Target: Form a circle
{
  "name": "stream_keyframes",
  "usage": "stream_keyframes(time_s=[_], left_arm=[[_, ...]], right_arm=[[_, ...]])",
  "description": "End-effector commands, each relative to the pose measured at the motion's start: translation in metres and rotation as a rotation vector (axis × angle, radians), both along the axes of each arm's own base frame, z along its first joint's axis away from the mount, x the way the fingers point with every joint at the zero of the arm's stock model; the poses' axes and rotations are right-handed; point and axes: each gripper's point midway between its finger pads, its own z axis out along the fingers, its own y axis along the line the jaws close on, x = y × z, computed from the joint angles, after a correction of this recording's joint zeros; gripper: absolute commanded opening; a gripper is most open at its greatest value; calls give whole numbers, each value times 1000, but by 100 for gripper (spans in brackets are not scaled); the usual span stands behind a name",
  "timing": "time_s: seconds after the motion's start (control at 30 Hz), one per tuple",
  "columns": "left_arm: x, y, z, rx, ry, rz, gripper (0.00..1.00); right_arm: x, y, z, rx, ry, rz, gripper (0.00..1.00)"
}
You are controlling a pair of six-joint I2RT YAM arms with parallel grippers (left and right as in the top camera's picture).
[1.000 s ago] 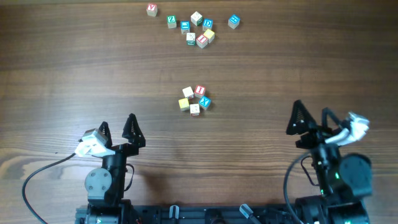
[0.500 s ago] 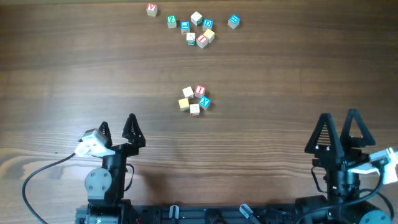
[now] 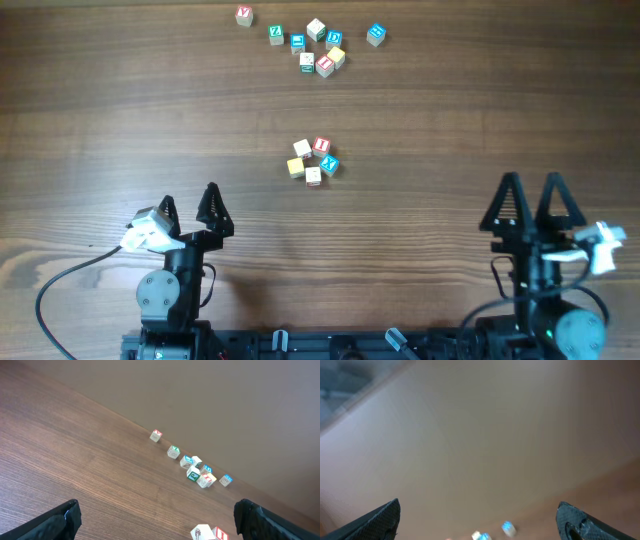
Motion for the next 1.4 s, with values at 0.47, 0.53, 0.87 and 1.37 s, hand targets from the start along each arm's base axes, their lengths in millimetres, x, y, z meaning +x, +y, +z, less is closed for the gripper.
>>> stream_keyframes(time_s=[0.47,0.53,0.87,1.37], left_arm=[[0,0,0,3,-3,2,100],[0,0,0,3,-3,2,100],[0,0,0,2,-3,2,100],[0,0,0,2,-3,3,100]], right_arm=[[28,-2,-94,-9,151,-20,100],[25,-2,-77,-3,82,-20,100],[27,-2,-86,-6,117,-20,100],[30,-1,-123,-20,270,-16,100]])
